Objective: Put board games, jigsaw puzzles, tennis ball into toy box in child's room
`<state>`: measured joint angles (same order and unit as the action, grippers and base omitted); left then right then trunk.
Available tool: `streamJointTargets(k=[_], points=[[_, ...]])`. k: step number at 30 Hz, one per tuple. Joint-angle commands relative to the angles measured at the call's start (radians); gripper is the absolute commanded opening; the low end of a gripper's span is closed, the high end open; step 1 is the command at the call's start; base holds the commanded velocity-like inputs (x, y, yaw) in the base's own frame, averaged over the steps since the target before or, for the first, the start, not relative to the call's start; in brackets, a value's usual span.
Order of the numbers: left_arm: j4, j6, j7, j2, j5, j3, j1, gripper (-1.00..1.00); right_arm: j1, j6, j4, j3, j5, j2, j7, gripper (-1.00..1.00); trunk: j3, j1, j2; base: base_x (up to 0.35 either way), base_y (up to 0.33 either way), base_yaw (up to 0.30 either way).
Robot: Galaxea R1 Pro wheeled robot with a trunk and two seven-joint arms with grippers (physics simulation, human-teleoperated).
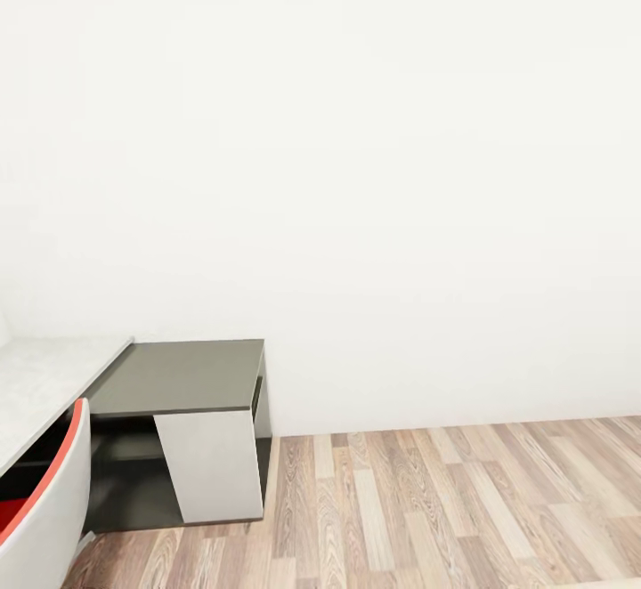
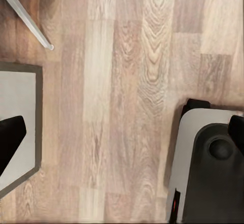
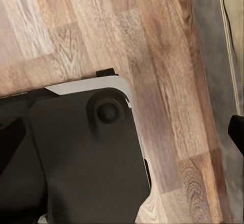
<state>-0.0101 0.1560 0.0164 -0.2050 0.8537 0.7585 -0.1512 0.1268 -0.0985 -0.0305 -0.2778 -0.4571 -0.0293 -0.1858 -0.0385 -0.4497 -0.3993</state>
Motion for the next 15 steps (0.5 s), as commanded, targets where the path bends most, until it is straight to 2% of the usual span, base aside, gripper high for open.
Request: streamJointTargets(k=[1,5,11,15], points=[[0.000,0.002,0.002,0.001,0.001,0.008,0.003,1.00,0.000,-0.007,0.002,-0.009,-0.010,0.001,-0.003,1.00,0.002,0.000,-0.001,0.000,0.000,0.000],[0.002,0.003,0.003,0.015,-0.037,0.008,0.023,1.00,-0.017,-0.018,0.009,-0.009,-0.010,0.006,-0.004,1.00,0.008,0.000,-0.001,0.000,0.000,0.000],[0.003,0.002,0.006,0.056,-0.048,0.007,0.060,1.00,-0.034,-0.023,0.012,-0.010,-0.010,0.008,-0.004,1.00,0.014,0.000,-0.001,0.000,0.000,0.000],[0.003,0.009,0.040,0.077,-0.049,0.007,0.083,1.00,-0.037,-0.024,0.013,-0.009,-0.011,0.008,-0.004,1.00,0.015,0.000,-0.001,0.000,0.000,0.000]])
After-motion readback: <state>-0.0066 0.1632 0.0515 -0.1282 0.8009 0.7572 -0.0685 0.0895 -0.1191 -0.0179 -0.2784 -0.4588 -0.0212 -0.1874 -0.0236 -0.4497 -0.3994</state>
